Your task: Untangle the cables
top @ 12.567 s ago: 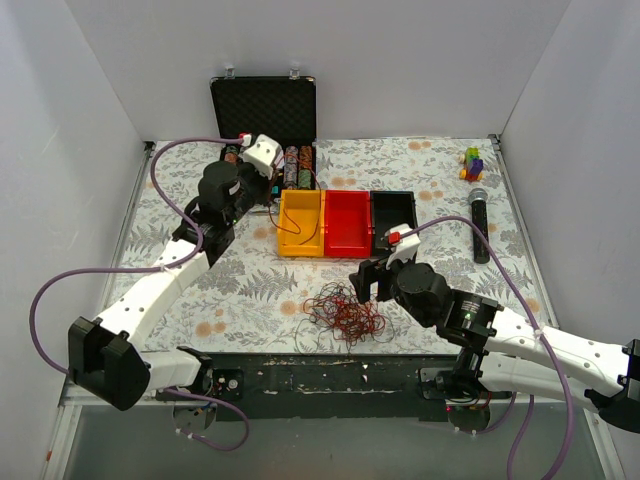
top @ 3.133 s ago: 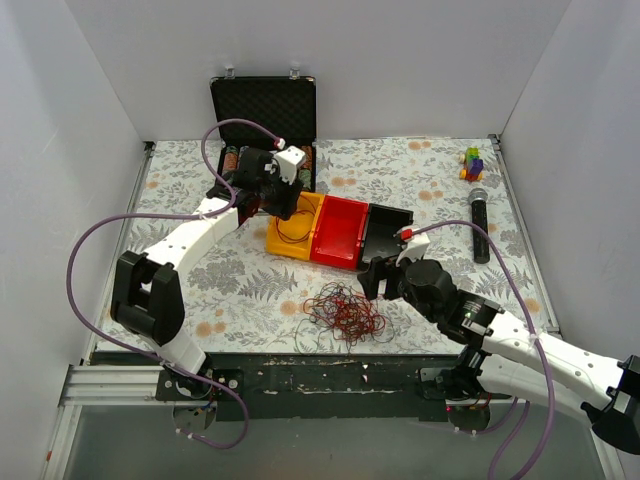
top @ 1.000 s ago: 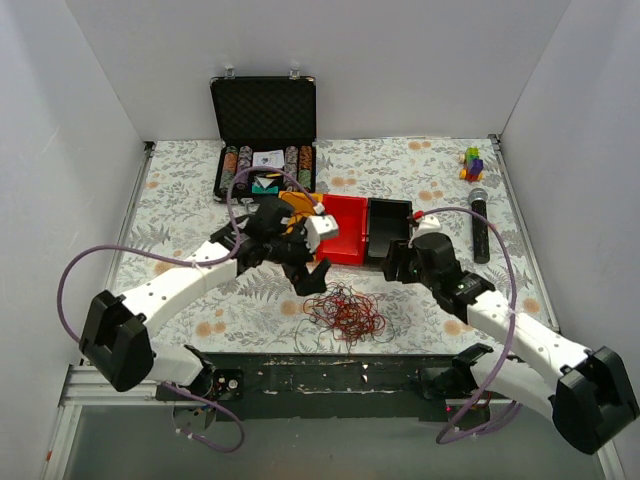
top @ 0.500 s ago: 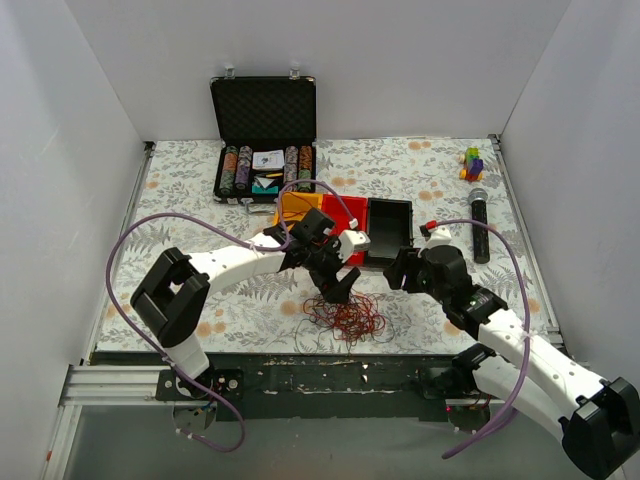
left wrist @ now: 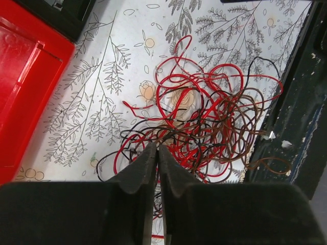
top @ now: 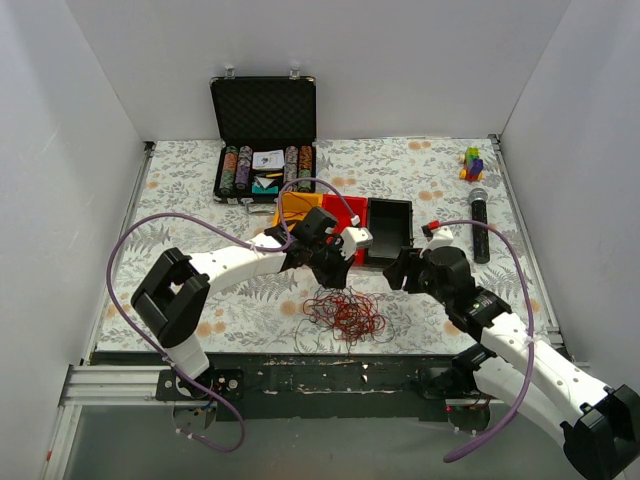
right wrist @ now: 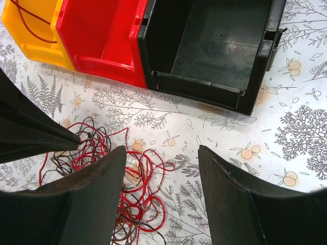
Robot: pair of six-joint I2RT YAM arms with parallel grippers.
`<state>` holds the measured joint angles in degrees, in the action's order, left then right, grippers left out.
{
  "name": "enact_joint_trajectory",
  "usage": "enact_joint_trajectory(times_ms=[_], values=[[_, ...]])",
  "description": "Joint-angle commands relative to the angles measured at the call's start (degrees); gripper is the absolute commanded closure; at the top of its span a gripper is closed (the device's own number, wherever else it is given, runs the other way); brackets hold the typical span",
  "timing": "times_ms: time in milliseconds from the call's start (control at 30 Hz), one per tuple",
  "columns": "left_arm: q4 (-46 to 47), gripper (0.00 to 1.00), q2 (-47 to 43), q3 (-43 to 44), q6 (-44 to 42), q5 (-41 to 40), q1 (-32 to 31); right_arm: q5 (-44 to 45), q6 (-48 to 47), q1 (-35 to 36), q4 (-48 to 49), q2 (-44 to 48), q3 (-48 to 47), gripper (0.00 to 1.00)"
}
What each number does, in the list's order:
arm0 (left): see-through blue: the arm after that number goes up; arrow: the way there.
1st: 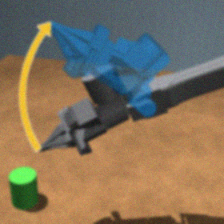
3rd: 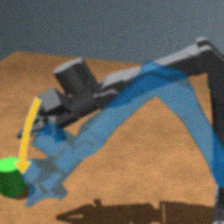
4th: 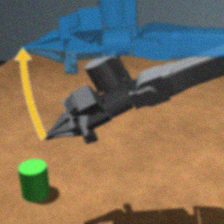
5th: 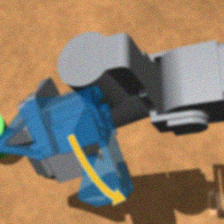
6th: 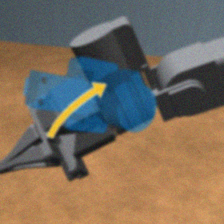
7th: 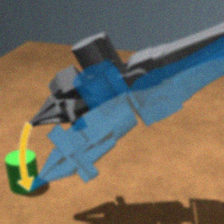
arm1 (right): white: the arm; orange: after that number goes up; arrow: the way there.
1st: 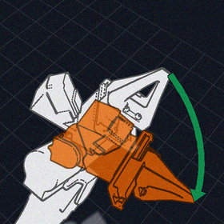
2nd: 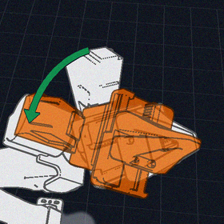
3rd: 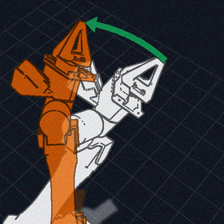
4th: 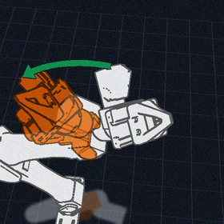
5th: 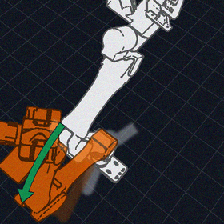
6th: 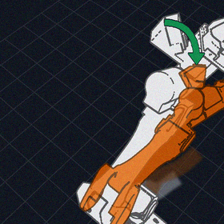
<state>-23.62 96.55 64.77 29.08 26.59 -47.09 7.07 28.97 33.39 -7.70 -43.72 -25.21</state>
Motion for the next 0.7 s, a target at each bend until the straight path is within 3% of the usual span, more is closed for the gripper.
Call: enact_joint_trajectory(times_ms=[0,367,667], values=[[0.4,1.0,-3.1,0.3,0.4,-0.9,-0.1,-0.8,0.6,-0.3,-0.4,0.7,0.2,0.33],[-11.9,1.0,-10.7,15.7,-0.7,2.0,-0.1,-3.9,0.0,-0.3,3.6,-0.2,1.2,0.27],[-16.5,1.0,-16.0,24.8,-2.1,0.4,-0.1,-6.6,-0.2,-0.3,6.4,-1.2,1.4,0.26]])
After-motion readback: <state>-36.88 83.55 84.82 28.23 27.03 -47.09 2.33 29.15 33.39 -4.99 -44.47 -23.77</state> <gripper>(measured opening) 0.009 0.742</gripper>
